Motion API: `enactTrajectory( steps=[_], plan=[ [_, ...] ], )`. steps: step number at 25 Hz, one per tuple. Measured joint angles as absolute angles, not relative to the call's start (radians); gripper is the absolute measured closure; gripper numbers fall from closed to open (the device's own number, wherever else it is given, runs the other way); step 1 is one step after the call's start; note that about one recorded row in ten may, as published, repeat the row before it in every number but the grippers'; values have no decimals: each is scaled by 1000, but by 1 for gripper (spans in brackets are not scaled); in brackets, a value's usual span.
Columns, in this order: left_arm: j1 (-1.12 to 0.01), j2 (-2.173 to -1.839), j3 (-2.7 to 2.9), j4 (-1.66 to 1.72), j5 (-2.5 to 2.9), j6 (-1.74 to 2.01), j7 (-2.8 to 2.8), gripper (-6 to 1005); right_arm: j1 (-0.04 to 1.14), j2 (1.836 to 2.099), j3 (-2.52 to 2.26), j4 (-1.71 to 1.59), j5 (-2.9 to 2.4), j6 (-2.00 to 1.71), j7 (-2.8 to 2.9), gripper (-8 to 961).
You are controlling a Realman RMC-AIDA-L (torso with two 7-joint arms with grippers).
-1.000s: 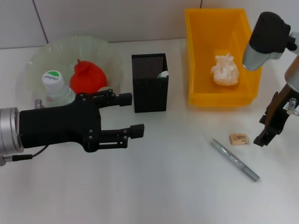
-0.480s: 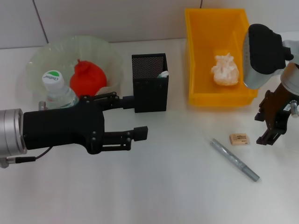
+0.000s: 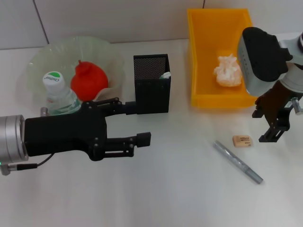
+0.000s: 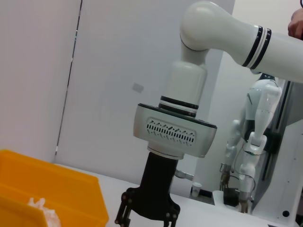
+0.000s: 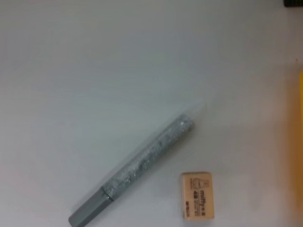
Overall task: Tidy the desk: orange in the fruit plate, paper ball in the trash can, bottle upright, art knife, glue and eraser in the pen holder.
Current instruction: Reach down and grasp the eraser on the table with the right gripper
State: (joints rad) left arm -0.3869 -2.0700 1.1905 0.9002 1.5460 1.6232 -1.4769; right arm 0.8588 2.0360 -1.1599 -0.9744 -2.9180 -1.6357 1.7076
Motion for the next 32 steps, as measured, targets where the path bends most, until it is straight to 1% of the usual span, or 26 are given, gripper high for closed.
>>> enactTrajectory(
  steps=[9,12,21,32],
  plan=[
    [-384,-2070,1217,900,1545,1633,-1477,197,862,2067,-1183,-971,-2918,-1640,1681,385],
    [-383,-2070,1220,900,1545,1642,-1476,197,851,2074,-1192,-971,-2917,-1640,1681,386],
    [-377,-2069,1242,899,1545,1647,-1476,197,825,2079,-1195,-977,-2909,-1635,1681,386],
    [-376,-2069,1249,899,1545,1658,-1477,197,821,2080,-1195,-981,-2897,-1624,1683,387]
  ],
)
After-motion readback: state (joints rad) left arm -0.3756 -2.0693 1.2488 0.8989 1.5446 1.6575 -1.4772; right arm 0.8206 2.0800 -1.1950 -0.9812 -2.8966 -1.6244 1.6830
